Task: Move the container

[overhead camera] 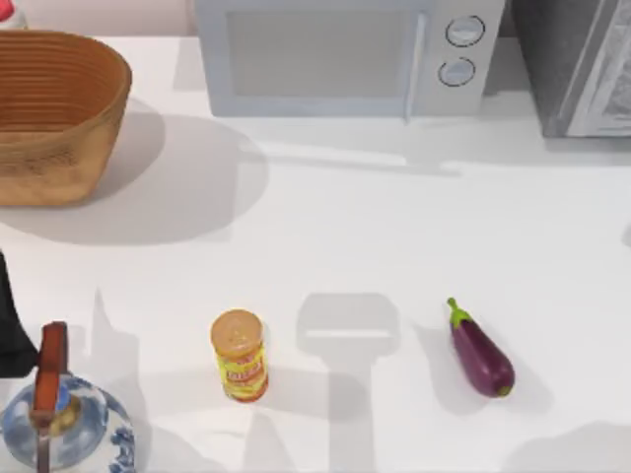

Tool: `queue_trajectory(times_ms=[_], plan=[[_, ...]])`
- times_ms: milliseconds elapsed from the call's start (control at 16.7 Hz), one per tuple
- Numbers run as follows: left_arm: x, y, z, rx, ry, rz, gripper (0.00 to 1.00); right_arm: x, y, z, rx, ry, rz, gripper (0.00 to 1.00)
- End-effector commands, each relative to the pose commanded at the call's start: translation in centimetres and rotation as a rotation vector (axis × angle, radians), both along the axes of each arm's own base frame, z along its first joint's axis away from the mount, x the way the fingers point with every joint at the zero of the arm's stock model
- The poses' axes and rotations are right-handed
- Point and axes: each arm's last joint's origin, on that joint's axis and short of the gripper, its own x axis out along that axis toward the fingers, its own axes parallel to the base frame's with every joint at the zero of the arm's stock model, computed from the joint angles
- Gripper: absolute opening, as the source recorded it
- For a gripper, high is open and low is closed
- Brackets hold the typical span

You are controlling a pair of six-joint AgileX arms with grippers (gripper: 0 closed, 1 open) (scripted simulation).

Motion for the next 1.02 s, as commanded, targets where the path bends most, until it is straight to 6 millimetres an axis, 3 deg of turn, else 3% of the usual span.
queue_trajectory(times_ms=[720, 1020], plan=[[0.0, 0.0, 0.0, 0.0, 0.0, 0.0, 1.0, 0.0, 0.0, 0.0, 0.0, 0.0, 0.0, 0.98], [0.0, 0.0, 0.0, 0.0, 0.0, 0.0, 1.0, 0.0, 0.0, 0.0, 0.0, 0.0, 0.0, 1.0]])
